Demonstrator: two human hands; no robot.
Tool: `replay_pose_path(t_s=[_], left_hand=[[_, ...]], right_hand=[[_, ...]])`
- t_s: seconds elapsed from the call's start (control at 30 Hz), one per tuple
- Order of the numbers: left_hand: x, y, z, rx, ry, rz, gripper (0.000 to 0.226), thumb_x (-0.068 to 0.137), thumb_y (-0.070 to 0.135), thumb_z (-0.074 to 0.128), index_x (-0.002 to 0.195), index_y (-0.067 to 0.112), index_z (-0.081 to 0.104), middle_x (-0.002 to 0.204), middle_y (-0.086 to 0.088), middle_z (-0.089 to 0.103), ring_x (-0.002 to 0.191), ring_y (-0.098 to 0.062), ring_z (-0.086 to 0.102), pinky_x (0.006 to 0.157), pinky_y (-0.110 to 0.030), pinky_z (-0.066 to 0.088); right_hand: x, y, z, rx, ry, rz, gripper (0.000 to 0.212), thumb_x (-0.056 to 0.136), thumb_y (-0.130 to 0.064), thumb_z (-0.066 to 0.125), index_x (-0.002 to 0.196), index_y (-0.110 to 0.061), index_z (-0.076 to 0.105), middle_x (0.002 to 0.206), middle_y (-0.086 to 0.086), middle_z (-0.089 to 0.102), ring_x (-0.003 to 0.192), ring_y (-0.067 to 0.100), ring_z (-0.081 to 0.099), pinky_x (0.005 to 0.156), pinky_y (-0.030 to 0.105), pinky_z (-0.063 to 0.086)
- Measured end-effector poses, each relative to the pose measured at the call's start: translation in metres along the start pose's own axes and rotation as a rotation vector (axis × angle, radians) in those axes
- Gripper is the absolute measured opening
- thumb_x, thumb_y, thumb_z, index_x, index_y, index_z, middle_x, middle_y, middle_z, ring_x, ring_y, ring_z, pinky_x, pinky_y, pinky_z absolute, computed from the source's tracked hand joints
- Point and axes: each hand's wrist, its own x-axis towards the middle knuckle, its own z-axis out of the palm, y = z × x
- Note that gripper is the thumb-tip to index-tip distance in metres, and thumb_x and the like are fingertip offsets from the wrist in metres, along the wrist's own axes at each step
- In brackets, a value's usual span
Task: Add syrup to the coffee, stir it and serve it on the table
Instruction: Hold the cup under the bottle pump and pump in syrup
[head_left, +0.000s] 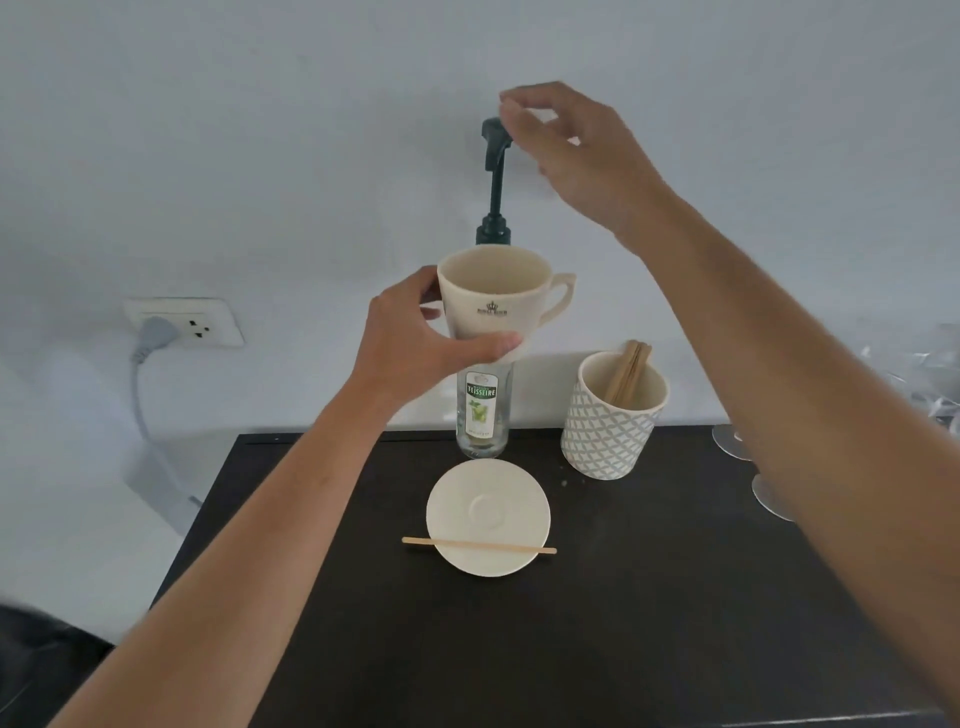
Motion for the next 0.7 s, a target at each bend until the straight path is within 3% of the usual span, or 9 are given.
replay_pose_path(t_s=[0.07, 0.2, 0.27, 0.37, 0.43, 0.57, 0.7], left_hand=[[0.009, 0.006, -0.003, -0.002, 0.009, 0.015, 0.077, 0.052, 0.057, 0.088, 0.119, 0.024, 0.066, 0.105, 0.015, 0.072, 0.103, -0.002, 0.066, 0.092, -0.036, 0.055], [0.021, 0.014, -0.006, 0.010, 0.025, 0.032, 0.078, 0.052, 0.060, 0.086, 0.118, 0.024, 0.066, 0.105, 0.016, 0.071, 0.102, -0.002, 0.066, 0.092, -0.036, 0.055], [0.025, 0.015, -0.009, 0.003, 0.026, 0.033, 0.079, 0.051, 0.060, 0.086, 0.118, 0.023, 0.067, 0.105, 0.014, 0.072, 0.103, -0.004, 0.066, 0.093, -0.037, 0.054], [0.030, 0.016, -0.013, 0.006, 0.021, 0.044, 0.079, 0.052, 0.057, 0.086, 0.120, 0.023, 0.066, 0.107, 0.014, 0.072, 0.104, -0.004, 0.066, 0.095, -0.038, 0.053], [0.031, 0.017, -0.015, 0.014, 0.020, 0.049, 0.079, 0.053, 0.057, 0.087, 0.122, 0.024, 0.065, 0.108, 0.015, 0.072, 0.104, -0.003, 0.065, 0.095, -0.038, 0.053], [0.033, 0.018, -0.017, 0.001, 0.012, 0.054, 0.077, 0.053, 0.055, 0.086, 0.122, 0.026, 0.065, 0.108, 0.017, 0.071, 0.104, -0.001, 0.065, 0.096, -0.037, 0.053], [0.034, 0.020, -0.017, 0.011, -0.002, 0.061, 0.079, 0.054, 0.056, 0.086, 0.123, 0.026, 0.064, 0.108, 0.018, 0.071, 0.103, 0.001, 0.064, 0.096, -0.035, 0.053]], right_hand=[[0.005, 0.000, 0.001, 0.015, -0.089, 0.026, 0.020, 0.099, -0.057, 0.054, 0.111, -0.046, 0.066, 0.092, -0.019, 0.070, 0.081, 0.009, 0.060, 0.075, 0.023, 0.049], [0.010, 0.006, 0.000, 0.098, -0.199, 0.105, 0.025, 0.096, -0.062, 0.054, 0.117, -0.051, 0.061, 0.113, -0.007, 0.072, 0.096, 0.019, 0.074, 0.088, 0.041, 0.060], [0.009, 0.006, 0.000, 0.183, -0.276, 0.135, 0.026, 0.100, -0.056, 0.051, 0.126, -0.052, 0.056, 0.119, -0.001, 0.070, 0.093, 0.021, 0.072, 0.077, 0.037, 0.058], [0.010, 0.010, 0.004, 0.289, -0.317, 0.119, 0.029, 0.106, -0.045, 0.046, 0.134, -0.048, 0.055, 0.127, 0.008, 0.067, 0.109, 0.026, 0.071, 0.068, 0.034, 0.049], [0.011, 0.011, 0.006, 0.341, -0.317, 0.117, 0.028, 0.107, -0.041, 0.045, 0.132, -0.043, 0.057, 0.124, 0.011, 0.068, 0.103, 0.022, 0.074, 0.064, 0.032, 0.049], [0.010, 0.013, 0.009, 0.408, -0.310, 0.144, 0.026, 0.107, -0.039, 0.046, 0.130, -0.039, 0.056, 0.111, -0.002, 0.058, 0.077, 0.011, 0.066, 0.053, 0.022, 0.049], [0.011, 0.016, 0.010, 0.400, -0.313, 0.140, 0.026, 0.107, -0.041, 0.045, 0.130, -0.040, 0.054, 0.117, -0.007, 0.053, 0.086, 0.011, 0.065, 0.053, 0.023, 0.047]])
